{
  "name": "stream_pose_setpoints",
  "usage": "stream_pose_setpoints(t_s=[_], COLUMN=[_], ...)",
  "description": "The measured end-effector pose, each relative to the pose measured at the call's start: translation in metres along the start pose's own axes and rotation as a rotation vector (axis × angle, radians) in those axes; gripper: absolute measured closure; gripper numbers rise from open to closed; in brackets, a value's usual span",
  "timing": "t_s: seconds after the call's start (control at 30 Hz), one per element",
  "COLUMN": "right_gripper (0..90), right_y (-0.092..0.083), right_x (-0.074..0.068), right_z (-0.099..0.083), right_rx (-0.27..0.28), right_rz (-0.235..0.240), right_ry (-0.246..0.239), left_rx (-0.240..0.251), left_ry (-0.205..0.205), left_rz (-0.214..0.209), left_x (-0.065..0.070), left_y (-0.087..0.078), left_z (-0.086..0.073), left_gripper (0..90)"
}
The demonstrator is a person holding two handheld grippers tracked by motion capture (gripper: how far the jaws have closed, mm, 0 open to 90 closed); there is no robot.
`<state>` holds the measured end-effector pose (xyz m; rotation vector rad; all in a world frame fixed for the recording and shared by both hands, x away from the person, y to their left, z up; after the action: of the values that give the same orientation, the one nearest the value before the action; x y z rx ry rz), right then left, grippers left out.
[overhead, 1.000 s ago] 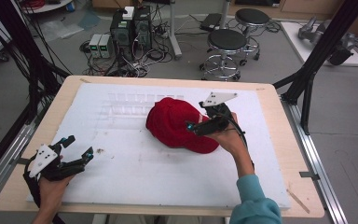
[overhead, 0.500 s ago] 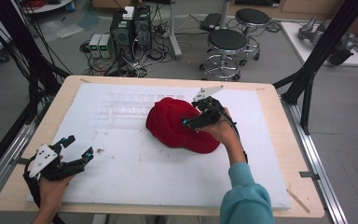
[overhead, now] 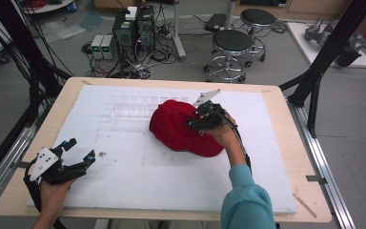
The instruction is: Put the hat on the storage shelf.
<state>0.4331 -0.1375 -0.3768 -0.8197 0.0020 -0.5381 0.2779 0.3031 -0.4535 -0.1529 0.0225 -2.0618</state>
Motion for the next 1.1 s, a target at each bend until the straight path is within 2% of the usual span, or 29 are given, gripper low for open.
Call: stream_pose_setpoints(t_s=[0.1, 0.13, 0.17, 0.2, 0.3, 0.4, 0.63, 0.9, 1.0, 1.1], right_gripper=[59.2, 64.3, 64.3, 70.0, 74.1, 80.4, 82.3, 82.6, 82.7, 82.7], right_y=[0.000, 0.001, 0.001, 0.001, 0.002, 0.002, -0.004, -0.013, -0.021, -0.027], right_x=[0.000, 0.000, 0.000, -0.001, -0.002, -0.003, -0.001, -0.002, -0.002, -0.002], right_z=[0.000, 0.000, 0.000, 0.000, 0.001, 0.001, 0.002, 0.005, 0.007, 0.008], right_rx=[-0.001, -0.007, -0.007, -0.015, -0.024, -0.033, -0.012, 0.049, 0.088, 0.104], right_rz=[-0.006, -0.016, -0.016, -0.014, -0.011, -0.022, -0.041, -0.055, -0.061, -0.064], right_ry=[-0.002, 0.000, 0.000, -0.002, 0.000, -0.022, -0.015, 0.018, 0.026, 0.034], left_rx=[0.000, 0.001, 0.000, 0.001, 0.000, 0.001, 0.001, 0.000, -0.001, -0.002], left_ry=[-0.001, -0.003, -0.002, -0.003, -0.002, -0.005, 0.000, -0.006, -0.006, -0.002], left_rz=[0.000, 0.001, 0.000, 0.003, 0.002, 0.004, 0.003, 0.005, 0.008, 0.010], left_x=[0.000, 0.000, 0.000, 0.000, 0.000, 0.000, 0.000, 0.000, 0.000, 0.000], left_y=[0.000, 0.000, 0.000, 0.000, 0.000, 0.000, 0.000, 0.000, 0.000, 0.000], left_z=[0.000, 0.000, 0.000, 0.000, 0.000, 0.000, 0.000, 0.000, 0.000, 0.000], left_gripper=[16.2, 16.2, 16.2, 16.2, 16.2, 16.2, 16.2, 16.2, 16.2, 16.2])
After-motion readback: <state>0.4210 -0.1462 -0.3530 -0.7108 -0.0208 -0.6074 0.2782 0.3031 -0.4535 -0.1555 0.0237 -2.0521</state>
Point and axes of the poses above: each handheld gripper's, and its own axes: y roughly forward along the jaws, z roughly out of its top, x roughly to its right, the point moved 2 cm from there along y, roughly forward along the jaws, and after that the axes turned 6 degrees about -y, right-handed, at the moved point
